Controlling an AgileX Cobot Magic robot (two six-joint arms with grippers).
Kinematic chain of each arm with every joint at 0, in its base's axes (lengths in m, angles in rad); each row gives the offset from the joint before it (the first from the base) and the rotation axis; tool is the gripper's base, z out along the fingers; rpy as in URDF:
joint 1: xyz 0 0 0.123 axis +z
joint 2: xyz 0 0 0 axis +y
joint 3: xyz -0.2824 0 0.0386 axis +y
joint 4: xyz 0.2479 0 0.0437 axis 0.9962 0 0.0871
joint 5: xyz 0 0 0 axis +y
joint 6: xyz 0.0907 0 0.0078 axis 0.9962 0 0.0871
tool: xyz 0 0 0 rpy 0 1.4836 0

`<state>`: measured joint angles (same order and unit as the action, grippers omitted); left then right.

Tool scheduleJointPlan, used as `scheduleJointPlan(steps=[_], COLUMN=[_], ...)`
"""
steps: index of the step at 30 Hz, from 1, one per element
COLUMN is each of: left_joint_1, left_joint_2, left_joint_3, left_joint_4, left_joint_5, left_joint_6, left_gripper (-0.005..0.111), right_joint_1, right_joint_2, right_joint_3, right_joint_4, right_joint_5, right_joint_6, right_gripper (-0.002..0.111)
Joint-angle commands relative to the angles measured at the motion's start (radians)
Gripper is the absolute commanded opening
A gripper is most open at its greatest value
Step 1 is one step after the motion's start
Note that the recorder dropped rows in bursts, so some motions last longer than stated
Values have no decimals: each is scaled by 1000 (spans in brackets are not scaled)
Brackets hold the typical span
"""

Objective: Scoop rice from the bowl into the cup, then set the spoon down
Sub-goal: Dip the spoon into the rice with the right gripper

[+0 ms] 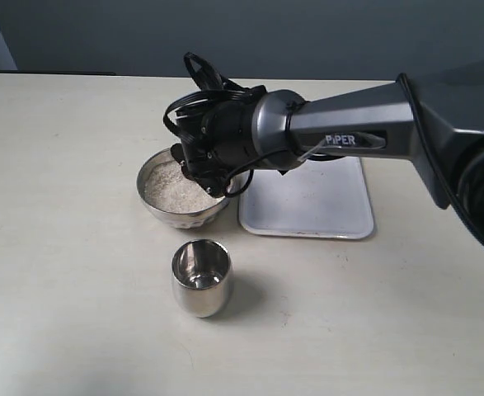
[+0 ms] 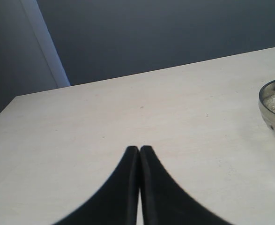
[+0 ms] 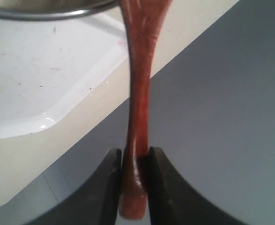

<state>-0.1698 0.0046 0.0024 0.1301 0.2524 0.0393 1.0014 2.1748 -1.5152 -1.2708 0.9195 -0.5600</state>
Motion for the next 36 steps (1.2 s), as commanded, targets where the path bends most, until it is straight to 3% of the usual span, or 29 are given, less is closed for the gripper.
scheduleJointPlan(steps=[1, 36], left_joint_1=[-3, -3], left_joint_2=[-5, -5], left_joint_3=[-2, -2], left_joint_4=[2, 2], left_joint_5=[-15, -15], left_joint_6=[-4, -4], left_gripper=[1, 1], right_joint_1=[-2, 16], right_joint_2=[3, 5], right_joint_3=[-6, -8], right_joint_4=[6, 184], right_joint_5=[-9, 1], right_joint_6=[-29, -161], right_gripper=[0, 0])
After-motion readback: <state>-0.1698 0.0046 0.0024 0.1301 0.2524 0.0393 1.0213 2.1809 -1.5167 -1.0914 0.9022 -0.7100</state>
